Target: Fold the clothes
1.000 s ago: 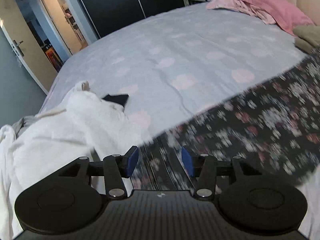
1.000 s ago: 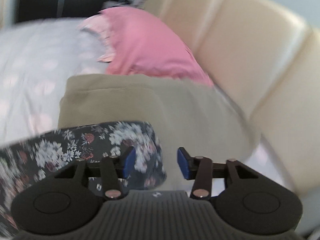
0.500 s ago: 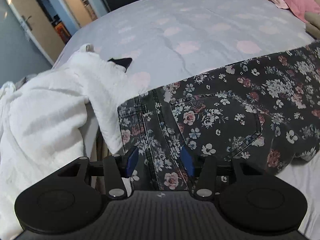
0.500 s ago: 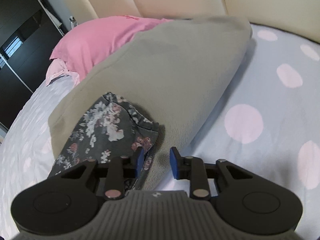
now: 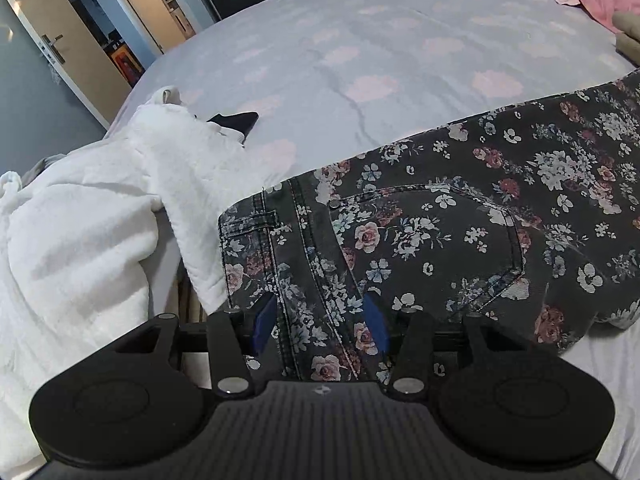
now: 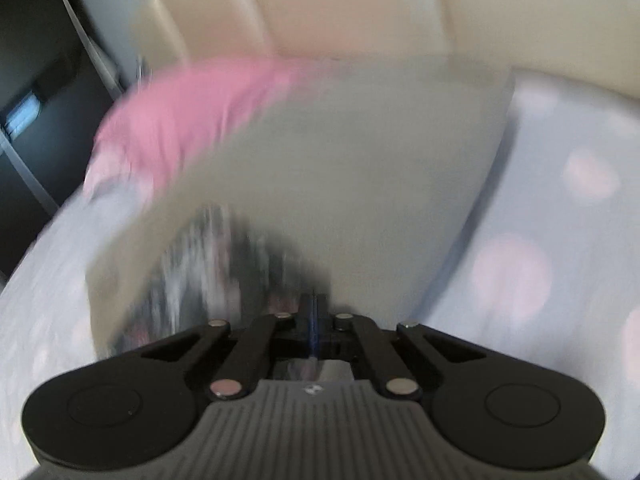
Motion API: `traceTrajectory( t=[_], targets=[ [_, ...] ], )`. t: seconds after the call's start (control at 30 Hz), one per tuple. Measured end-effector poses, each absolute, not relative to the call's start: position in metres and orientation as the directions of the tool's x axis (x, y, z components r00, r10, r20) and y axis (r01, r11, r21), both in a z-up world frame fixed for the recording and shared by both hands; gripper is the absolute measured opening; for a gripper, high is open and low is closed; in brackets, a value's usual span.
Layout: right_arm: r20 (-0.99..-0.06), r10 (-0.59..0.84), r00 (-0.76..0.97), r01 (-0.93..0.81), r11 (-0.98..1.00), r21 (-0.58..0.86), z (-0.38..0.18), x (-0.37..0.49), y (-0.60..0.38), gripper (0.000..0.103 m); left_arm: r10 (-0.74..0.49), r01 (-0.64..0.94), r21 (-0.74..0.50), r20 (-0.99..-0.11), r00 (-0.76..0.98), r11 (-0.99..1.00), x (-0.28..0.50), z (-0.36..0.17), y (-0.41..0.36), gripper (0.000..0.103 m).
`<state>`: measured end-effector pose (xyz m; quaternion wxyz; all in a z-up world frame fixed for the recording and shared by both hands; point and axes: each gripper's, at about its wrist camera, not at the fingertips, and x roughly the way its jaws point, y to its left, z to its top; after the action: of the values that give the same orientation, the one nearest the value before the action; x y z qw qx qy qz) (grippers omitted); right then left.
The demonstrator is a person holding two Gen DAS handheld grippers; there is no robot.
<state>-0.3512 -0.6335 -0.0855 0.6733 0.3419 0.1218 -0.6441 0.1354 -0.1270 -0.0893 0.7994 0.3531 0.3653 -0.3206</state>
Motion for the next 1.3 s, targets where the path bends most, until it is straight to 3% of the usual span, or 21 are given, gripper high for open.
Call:
traceTrajectory(
  t=[0.07, 0.17, 0.27, 0.33, 0.37, 0.53, 0.63, 0.73, 0.97, 1.0, 1.1, 1.3],
  targets=[
    [-0.578, -0.809, 0.108, 0.939, -0.108, 0.327, -0.072, -0.365, -0.635, 0.000, -0.249, 0.771, 0.334, -0.812, 0.527, 0.542, 0.136, -0.091, -0.127, 0.046],
    [-0.619, -0.768, 0.167, 0.924, -0.097, 0.369, -0.082, -0.379, -0.639, 0.000, -0.239, 0.769, 0.341, -0.814, 0.529, 0.541, 0.137, -0.093, -0.127, 0.046],
    [-0.649, -0.719, 0.248, 0.898, -0.081, 0.433, -0.096, -0.382, -0.644, 0.010, -0.232, 0.763, 0.346, -0.813, 0.534, 0.546, 0.137, -0.094, -0.128, 0.046],
    [-0.642, -0.711, 0.286, 0.876, -0.077, 0.476, -0.098, -0.381, -0.647, 0.036, -0.230, 0.763, 0.349, -0.813, 0.536, 0.545, 0.136, -0.094, -0.128, 0.046],
    [-0.638, -0.707, 0.305, 0.864, -0.076, 0.497, -0.099, -0.380, -0.649, 0.038, -0.229, 0.763, 0.350, -0.813, 0.536, 0.544, 0.135, -0.095, -0.129, 0.046],
    [-0.635, -0.697, 0.332, 0.852, -0.068, 0.520, -0.111, -0.366, -0.659, 0.036, -0.212, 0.762, 0.375, -0.811, 0.546, 0.527, 0.134, -0.099, -0.131, 0.046],
    [-0.623, -0.716, 0.314, 0.875, -0.036, 0.483, -0.109, -0.355, -0.661, 0.019, -0.203, 0.759, 0.387, -0.809, 0.552, 0.523, 0.134, -0.101, -0.131, 0.046],
    [-0.582, -0.763, 0.282, 0.905, 0.010, 0.425, -0.091, -0.349, -0.657, 0.010, -0.204, 0.761, 0.383, -0.811, 0.549, 0.523, 0.135, -0.103, -0.133, 0.046],
    [-0.601, -0.778, 0.180, 0.946, -0.031, 0.323, -0.086, -0.347, -0.657, 0.011, -0.216, 0.769, 0.385, -0.808, 0.548, 0.510, 0.136, -0.103, -0.135, 0.045],
    [-0.603, -0.777, 0.182, 0.944, -0.034, 0.329, -0.085, -0.347, -0.658, 0.018, -0.218, 0.769, 0.384, -0.808, 0.547, 0.511, 0.136, -0.102, -0.135, 0.046],
    [-0.614, -0.748, 0.252, 0.905, -0.044, 0.424, -0.090, -0.356, -0.659, 0.052, -0.216, 0.768, 0.387, -0.807, 0.550, 0.511, 0.136, -0.102, -0.134, 0.046],
    [-0.666, -0.685, 0.296, 0.856, -0.118, 0.503, -0.112, -0.366, -0.664, 0.049, -0.216, 0.767, 0.390, -0.805, 0.553, 0.509, 0.136, -0.102, -0.136, 0.046]
  ],
)
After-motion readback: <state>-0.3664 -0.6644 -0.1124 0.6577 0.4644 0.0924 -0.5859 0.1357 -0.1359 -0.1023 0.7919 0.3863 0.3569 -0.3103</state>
